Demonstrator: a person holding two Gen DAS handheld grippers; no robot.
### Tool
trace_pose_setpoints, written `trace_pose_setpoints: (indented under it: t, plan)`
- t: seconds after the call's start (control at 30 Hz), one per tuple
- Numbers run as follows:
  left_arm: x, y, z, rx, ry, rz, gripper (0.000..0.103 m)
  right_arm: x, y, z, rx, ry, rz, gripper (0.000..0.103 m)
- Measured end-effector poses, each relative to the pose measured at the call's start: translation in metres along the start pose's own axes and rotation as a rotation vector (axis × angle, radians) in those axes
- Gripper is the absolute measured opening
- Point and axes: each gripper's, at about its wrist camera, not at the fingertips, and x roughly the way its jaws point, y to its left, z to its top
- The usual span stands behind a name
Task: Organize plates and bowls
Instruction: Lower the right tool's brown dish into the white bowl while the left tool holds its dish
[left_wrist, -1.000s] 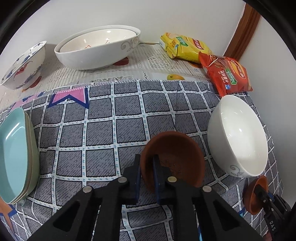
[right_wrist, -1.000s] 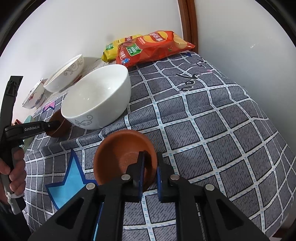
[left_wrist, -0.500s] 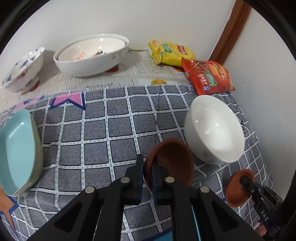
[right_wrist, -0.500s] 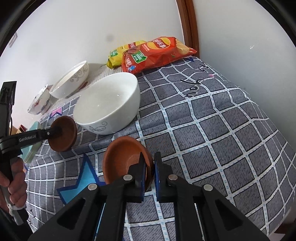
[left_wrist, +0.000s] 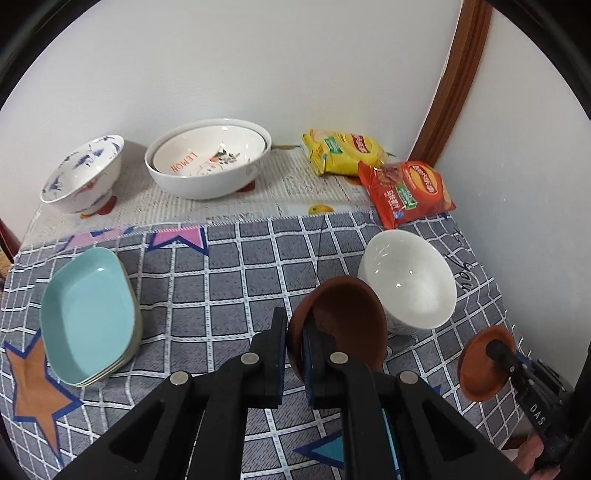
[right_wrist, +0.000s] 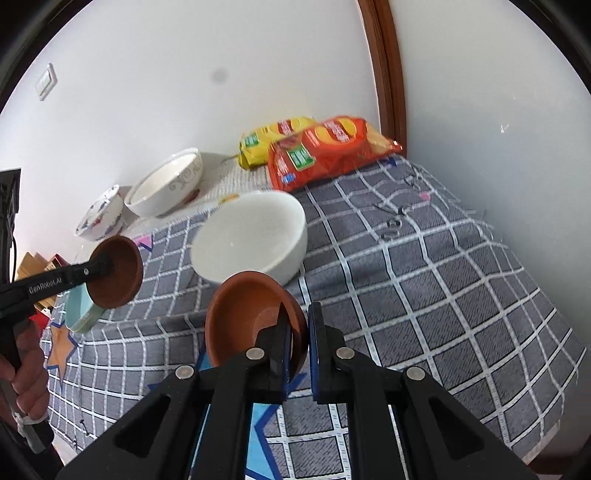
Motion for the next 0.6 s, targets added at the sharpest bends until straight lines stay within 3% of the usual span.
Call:
trace_pose_setpoints:
  t: [0.33, 0.6]
  plan:
    - [-0.017, 0.014, 0.006, -0.023, -0.017, 0.019, 0.008, -0.003, 0.015, 0.027, -0.009, -0.012, 0.027, 0.009]
    - [-0.018, 0.025, 0.008, -0.042, -0.025, 0.023, 0.008, 0.018, 0.032, 0.046, -0.049, 0.001, 0.012, 0.009]
